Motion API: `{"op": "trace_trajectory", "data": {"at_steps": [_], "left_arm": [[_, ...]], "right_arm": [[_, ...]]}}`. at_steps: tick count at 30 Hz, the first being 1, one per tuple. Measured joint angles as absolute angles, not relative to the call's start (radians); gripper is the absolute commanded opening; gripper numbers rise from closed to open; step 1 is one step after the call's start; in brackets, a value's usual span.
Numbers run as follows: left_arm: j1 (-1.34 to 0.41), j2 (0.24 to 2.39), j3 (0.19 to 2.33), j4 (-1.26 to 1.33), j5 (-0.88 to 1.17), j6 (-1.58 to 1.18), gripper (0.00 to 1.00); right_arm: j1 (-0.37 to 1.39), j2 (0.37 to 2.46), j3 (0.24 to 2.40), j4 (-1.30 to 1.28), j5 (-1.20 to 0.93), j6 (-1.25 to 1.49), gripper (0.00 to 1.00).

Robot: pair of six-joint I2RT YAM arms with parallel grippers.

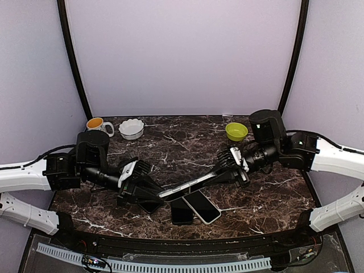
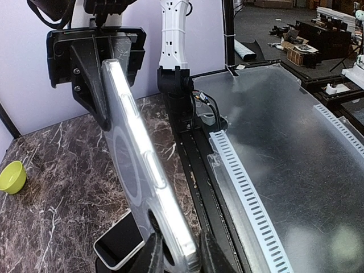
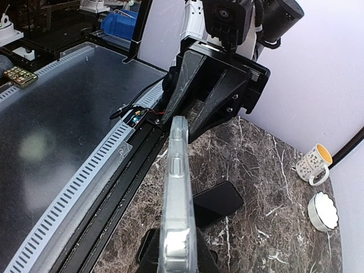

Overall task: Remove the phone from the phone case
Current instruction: Remove the top left corner of the phone from the phone case.

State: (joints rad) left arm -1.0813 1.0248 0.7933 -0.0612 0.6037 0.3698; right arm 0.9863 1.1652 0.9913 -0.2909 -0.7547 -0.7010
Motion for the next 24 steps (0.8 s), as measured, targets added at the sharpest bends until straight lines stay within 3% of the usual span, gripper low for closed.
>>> {"op": "trace_trajectory", "data": {"at_steps": [24], "left_arm": [[-1.075, 1.109, 0.844, -0.203, 0.653, 0.438, 0.19]], "right_arm": [[1.047, 1.159, 0.963, -0.324, -0.641, -0.862, 0.00]]}}
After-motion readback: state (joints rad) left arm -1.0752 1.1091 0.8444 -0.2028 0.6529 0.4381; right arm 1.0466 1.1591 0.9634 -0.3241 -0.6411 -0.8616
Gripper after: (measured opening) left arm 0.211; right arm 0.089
